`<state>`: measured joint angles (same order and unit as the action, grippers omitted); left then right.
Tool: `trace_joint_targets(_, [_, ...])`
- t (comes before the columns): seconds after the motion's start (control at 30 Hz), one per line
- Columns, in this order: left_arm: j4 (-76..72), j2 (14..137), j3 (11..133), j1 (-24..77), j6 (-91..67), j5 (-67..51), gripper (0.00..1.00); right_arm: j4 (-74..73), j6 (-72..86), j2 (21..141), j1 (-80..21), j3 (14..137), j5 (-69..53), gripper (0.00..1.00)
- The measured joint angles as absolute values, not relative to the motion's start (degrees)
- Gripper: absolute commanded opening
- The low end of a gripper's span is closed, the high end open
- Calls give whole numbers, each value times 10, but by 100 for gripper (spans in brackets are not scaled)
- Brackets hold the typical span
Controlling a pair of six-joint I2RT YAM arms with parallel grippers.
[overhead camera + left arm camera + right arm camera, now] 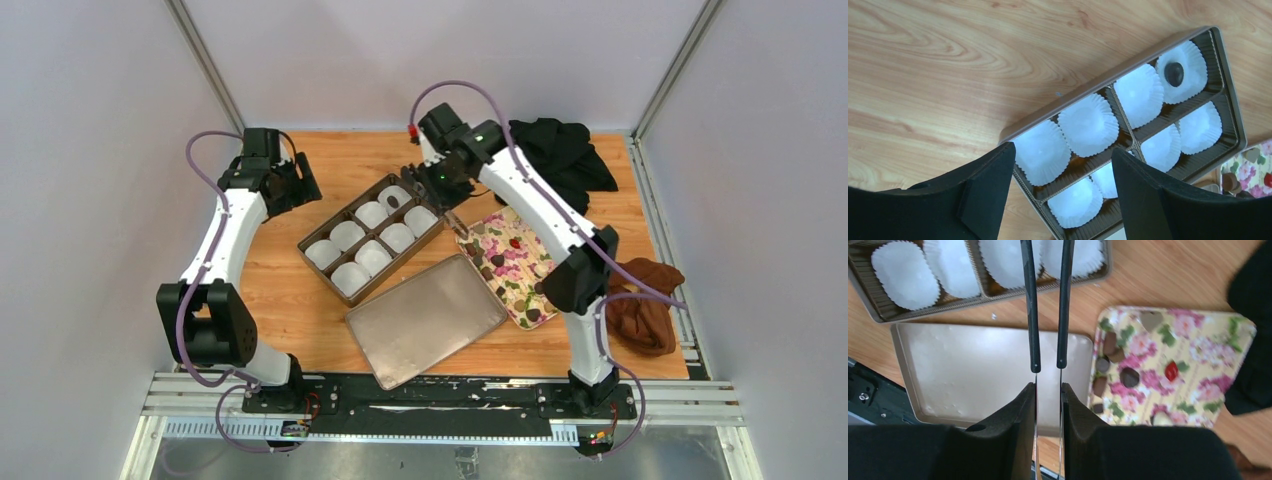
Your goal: Pack the chocolate
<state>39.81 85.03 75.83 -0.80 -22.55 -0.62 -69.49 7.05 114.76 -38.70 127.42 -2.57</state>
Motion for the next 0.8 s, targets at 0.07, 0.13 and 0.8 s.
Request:
trace_joint_targets(0.07, [400,850,758,-18,-225,-6,76,-687,74,1187,-404,1305,-37,9])
trace_joint_targets(0.13, [401,850,758,-25,-225,-4,76,-670,76,1218,-416,1315,-47,10])
trace_joint_targets(0.8, [414,832,751,-28,-223,-3,76,-600,81,1368,-445,1373,-89,13])
